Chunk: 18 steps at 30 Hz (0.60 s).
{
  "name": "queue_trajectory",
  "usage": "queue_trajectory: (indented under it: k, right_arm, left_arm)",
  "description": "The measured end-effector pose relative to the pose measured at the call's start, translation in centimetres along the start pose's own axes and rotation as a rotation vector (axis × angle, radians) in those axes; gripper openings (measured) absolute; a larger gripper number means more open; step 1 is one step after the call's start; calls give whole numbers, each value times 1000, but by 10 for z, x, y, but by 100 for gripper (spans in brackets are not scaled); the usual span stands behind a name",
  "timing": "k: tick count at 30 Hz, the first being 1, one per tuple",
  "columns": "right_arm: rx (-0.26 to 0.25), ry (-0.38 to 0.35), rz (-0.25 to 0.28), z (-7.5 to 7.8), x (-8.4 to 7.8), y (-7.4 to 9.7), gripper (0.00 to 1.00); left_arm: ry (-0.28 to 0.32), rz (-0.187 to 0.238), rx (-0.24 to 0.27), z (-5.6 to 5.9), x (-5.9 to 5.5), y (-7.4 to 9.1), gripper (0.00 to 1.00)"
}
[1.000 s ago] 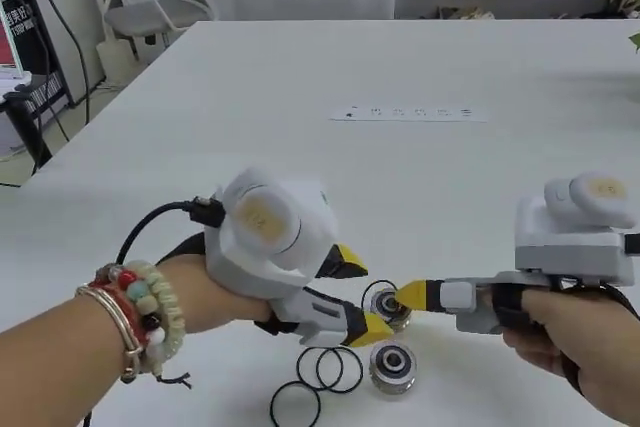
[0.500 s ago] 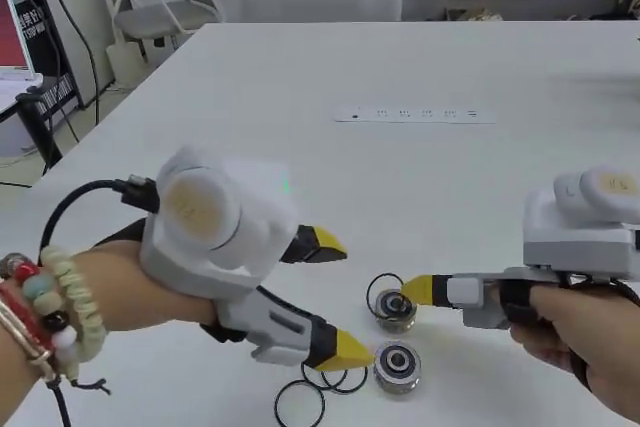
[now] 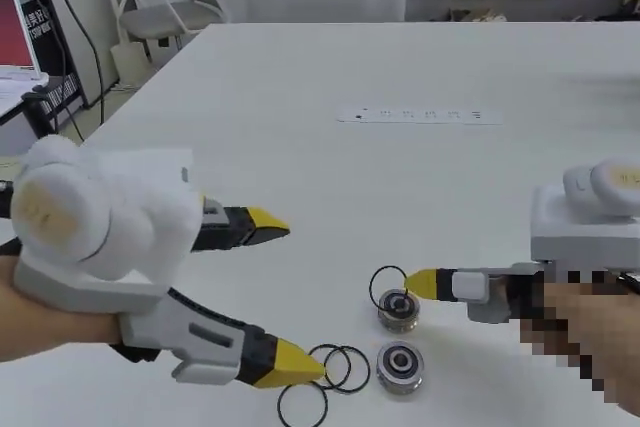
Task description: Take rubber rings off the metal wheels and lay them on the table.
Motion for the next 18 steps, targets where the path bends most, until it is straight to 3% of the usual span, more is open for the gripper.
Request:
queue_trajectory:
  k: [6, 18]
  right_arm:
    - [16, 21, 9, -8, 3, 2, 0]
    - [65, 87, 9, -30, 6, 5, 0]
  left_arm:
    - [58, -9, 65, -1, -16, 17, 73]
    - [133, -32, 120, 8, -39, 35, 74]
Point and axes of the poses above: the centre of the closed fingertips' face, and the gripper's own axes: y roughly backward along the fingers, z roughly to its right, x roughly out of its top, the point moved 6 cm from there along y, roughly backward along the fingers, and after that the axes turned 7 degrees about -y, right-handed, at the moved point
